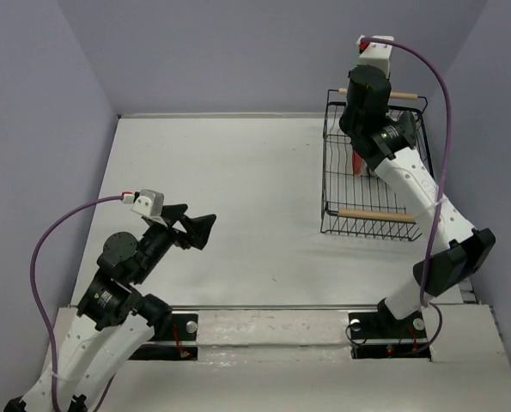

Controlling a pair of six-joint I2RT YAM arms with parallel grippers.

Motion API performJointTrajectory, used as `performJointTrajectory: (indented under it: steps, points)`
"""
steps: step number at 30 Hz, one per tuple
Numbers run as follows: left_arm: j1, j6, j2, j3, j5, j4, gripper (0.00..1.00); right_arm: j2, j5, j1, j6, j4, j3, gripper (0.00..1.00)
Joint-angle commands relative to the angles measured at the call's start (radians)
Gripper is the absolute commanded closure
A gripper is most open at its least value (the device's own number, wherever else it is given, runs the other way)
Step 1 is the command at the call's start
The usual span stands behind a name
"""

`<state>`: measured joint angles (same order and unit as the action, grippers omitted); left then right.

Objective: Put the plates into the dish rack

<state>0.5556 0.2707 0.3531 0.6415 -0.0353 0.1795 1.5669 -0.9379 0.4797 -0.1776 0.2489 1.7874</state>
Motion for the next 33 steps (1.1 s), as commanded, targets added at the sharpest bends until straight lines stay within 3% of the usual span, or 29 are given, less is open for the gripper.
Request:
performJointTrajectory:
  steps: [1,19,33]
  points:
    - [0.013,-0.019,0.015,0.001,-0.021,-0.060,0.01,0.027,-0.052,-0.032,-0.102,-0.105,0.078,0.93]
    - [0.021,-0.024,0.021,-0.002,-0.026,-0.055,0.01,0.188,0.106,-0.167,0.116,0.020,0.020,0.93]
    - [0.043,-0.021,0.027,-0.002,-0.028,-0.052,0.01,0.326,0.111,-0.196,0.175,0.023,0.003,0.93]
